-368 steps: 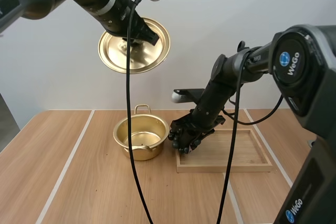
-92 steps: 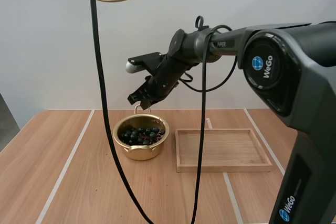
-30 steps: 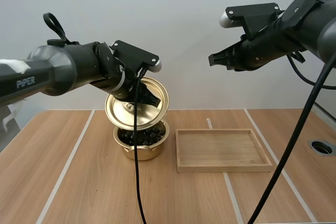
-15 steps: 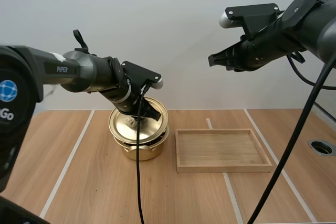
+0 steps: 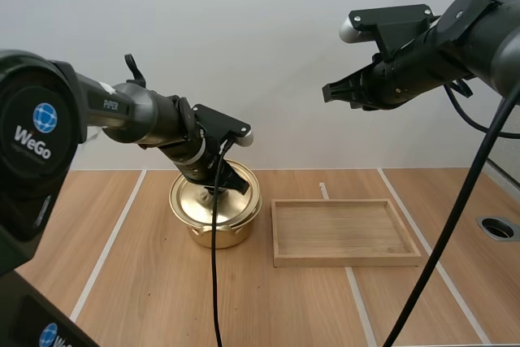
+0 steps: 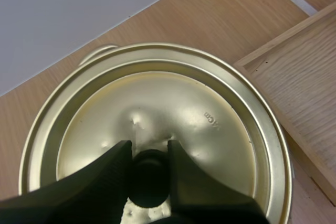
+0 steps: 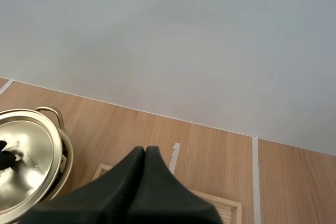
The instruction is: Open the pot, put the grape inside, and close it
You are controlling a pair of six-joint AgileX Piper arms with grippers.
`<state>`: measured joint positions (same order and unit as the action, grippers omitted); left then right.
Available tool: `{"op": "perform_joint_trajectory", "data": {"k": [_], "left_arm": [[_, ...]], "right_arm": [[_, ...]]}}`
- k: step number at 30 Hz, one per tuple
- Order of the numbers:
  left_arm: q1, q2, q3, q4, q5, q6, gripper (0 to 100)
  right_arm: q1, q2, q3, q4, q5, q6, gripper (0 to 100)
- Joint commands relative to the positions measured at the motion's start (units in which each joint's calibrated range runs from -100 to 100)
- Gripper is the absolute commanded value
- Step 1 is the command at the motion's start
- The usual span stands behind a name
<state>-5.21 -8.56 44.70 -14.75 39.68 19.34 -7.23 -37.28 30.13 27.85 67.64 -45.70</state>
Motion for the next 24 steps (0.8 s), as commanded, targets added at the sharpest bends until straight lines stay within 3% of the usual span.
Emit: {"op": "perform_joint_trajectory", "data": {"k": [1,24], "left_arm": [[-0.03,1.00,-0.99,-0.30,-0.64,0.20,0],[-0.03,4.25,-2.28,-1.36,1.59,1.26,0]], "right_arm": [[-0.20,-0.74,-0.04,0.55,0.53,0.28,0],[-0.20,-0.74,-0.04,0.55,0.90,0.28,0]]}}
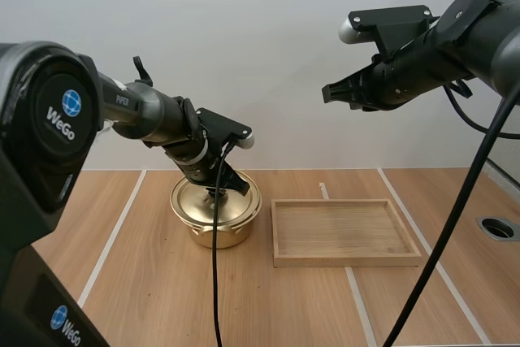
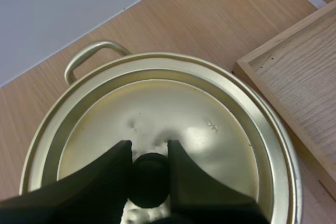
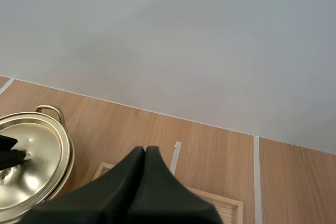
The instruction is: Open the pot, put the grape inside, and close it
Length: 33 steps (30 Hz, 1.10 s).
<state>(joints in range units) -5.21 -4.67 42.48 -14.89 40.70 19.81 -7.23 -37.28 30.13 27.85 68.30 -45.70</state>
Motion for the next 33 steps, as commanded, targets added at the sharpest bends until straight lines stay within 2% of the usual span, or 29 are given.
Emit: {"op": "perform_joint_trajectory", "data": {"k": [1,20,22,24,29,31,33], "left_arm": [[-0.03,0.35,-0.06,-1.49,0.56,1.01,0],[-0.03,0.35,-0.06,-3.68,1.43,1.22,2],[-0.03,0.35,-0.06,-3.68,1.84,1.22,11],[-0.03,0.35,-0.06,-3.68,1.84,1.22,26],[-0.03,0.35,-0.09,-3.68,1.03,1.22,79],[-0.03,0.35,-0.09,-3.52,0.53,1.22,90],[-0.03,0.35,-0.09,-3.40,0.06,1.22,91]], "right_arm": [[-0.20,-0.74,-0.04,0.55,0.24,0.28,0],[-0.20,-0.74,-0.04,0.97,0.91,0.28,0],[-0.20,-0.74,-0.04,0.97,0.91,0.28,0],[-0.20,-0.74,-0.04,0.97,0.91,0.28,0],[-0.20,-0.74,-0.04,0.97,1.00,0.28,0],[-0.20,-0.74,-0.04,0.97,1.12,0.28,0],[-0.20,-0.74,-0.04,0.97,1.21,0.28,0]]}}
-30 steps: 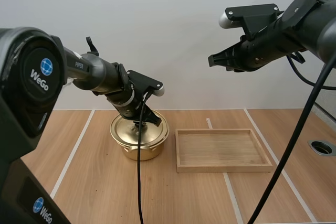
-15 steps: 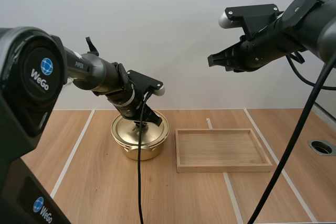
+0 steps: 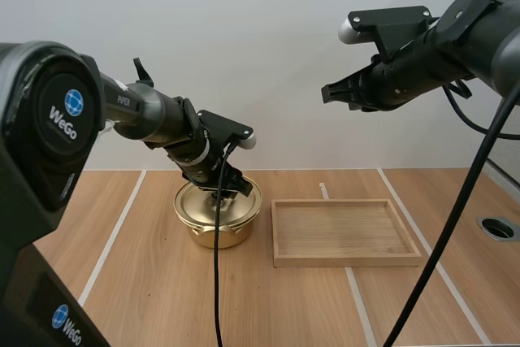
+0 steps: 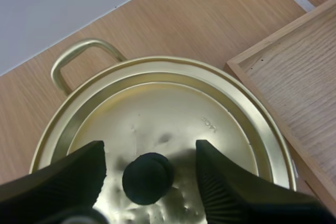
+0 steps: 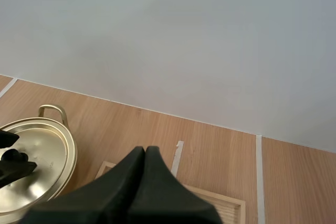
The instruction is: Open the pot, put the grape inside, and close it
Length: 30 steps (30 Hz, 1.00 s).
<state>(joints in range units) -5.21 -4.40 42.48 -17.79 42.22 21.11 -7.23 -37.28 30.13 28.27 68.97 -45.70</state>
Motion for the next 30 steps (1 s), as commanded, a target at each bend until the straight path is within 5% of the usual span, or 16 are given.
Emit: {"op": "perform_joint_trajectory", "data": {"k": [1,13,21,23,25,29,30], "left_arm": [[-0.03,0.09,-0.21,-0.16,-1.71,-0.08,91],[-0.03,-3.57,-15.93,0.85,13.21,-2.35,93],[-0.03,-8.74,-27.42,11.27,17.55,-9.41,91],[-0.03,-10.19,-28.39,13.09,17.55,-11.04,82],[-0.03,-11.60,-28.98,13.88,17.55,-11.56,62],[-0.03,-14.35,-28.98,13.88,17.30,-11.66,3],[-0.03,-15.07,-28.98,14.01,17.30,-11.66,0]], "right_arm": [[-0.20,-0.74,-0.04,0.56,0.55,0.28,0],[-0.20,-0.74,-0.04,0.56,0.90,0.28,0],[-0.20,-0.74,-0.04,0.56,0.90,0.28,0],[-0.20,-0.74,-0.04,0.56,0.90,0.28,0],[-0.20,-0.74,-0.04,0.56,0.90,0.28,0],[-0.20,-0.74,-0.04,0.56,0.83,0.42,0],[-0.20,-0.74,-0.04,0.56,0.83,0.77,0]]}}
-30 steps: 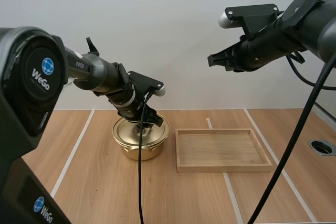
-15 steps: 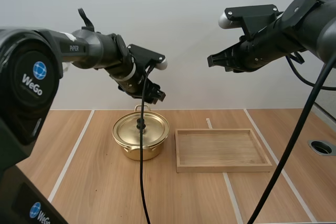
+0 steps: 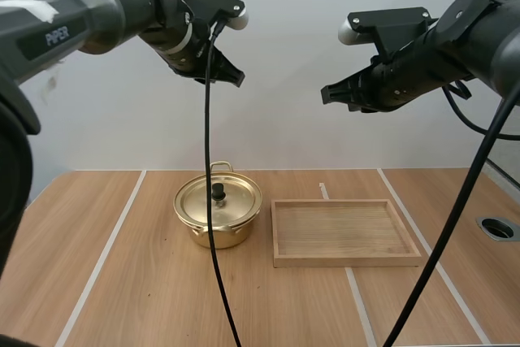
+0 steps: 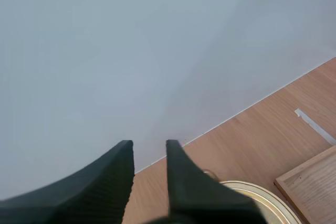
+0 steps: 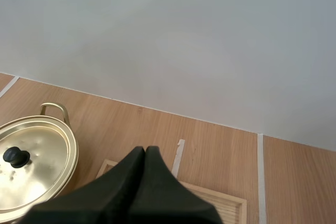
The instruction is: Open the pot, put the grape inside, and close it
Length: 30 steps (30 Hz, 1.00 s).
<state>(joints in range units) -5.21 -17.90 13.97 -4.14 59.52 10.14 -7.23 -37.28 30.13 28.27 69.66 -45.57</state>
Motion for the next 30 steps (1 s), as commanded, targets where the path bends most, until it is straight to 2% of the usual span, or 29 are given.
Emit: {"op": "perform_joint_trajectory", "data": {"k": [1,11,19,21,25,30], "left_arm": [[-0.03,-2.13,-0.47,0.36,0.00,-0.69,0],[-0.03,-10.13,-0.47,0.36,1.95,-0.69,0],[-0.03,-18.09,-0.47,-0.44,6.33,-2.05,0],[0.06,-19.93,0.19,0.84,4.72,-7.68,0],[0.06,-24.25,4.54,9.01,-8.55,-21.51,0],[0.06,-28.97,12.39,16.94,-12.60,-29.46,0]], "right_arm": [[-0.20,-0.74,-0.04,0.56,0.13,0.86,0],[-0.20,-0.74,-0.04,0.56,0.64,1.99,0],[0.05,-0.74,-0.04,5.38,1.01,4.30,0],[0.28,-0.74,-0.04,5.46,1.01,3.95,0],[0.90,-3.18,0.58,5.27,-3.32,4.15,0],[3.31,-9.53,3.91,4.70,-11.17,4.15,0]]}}
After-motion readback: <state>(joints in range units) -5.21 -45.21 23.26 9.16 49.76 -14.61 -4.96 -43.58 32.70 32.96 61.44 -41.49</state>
